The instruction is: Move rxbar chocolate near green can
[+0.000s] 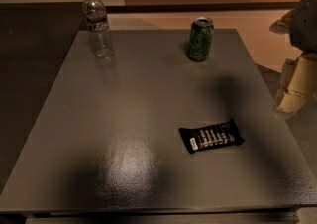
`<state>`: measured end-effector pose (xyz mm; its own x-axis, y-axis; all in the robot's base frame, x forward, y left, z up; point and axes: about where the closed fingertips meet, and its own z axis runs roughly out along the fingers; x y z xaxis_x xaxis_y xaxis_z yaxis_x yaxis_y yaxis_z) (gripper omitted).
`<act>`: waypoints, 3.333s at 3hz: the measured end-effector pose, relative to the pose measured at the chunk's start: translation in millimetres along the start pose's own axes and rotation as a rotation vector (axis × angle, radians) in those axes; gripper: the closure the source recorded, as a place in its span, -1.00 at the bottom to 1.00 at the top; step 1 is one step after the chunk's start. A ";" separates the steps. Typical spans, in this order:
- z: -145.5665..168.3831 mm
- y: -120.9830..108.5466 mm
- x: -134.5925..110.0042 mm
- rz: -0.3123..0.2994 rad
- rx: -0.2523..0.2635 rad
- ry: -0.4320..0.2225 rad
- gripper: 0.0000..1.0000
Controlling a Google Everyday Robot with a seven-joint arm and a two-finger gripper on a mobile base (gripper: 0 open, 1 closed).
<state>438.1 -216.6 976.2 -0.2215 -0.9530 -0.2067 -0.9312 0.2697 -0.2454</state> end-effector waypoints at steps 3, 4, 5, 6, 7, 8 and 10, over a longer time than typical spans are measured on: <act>-19.1 60.7 -30.9 -0.061 -0.050 -0.037 -1.00; -14.2 91.2 -36.6 -0.089 -0.077 -0.064 -1.00; 6.6 107.2 -35.0 -0.122 -0.087 -0.071 -1.00; 32.7 109.2 -30.0 -0.134 -0.090 -0.067 -1.00; 57.0 100.0 -23.6 -0.126 -0.105 -0.065 -1.00; 79.1 93.1 -17.3 -0.109 -0.131 -0.080 -1.00; 110.0 96.5 -17.7 -0.092 -0.172 -0.126 -1.00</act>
Offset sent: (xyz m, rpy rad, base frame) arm -0.0668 0.0503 0.0136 0.0251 0.0642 0.0830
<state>384.0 -158.5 852.0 -0.1058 -0.9446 -0.3106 -0.9837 0.1450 -0.1059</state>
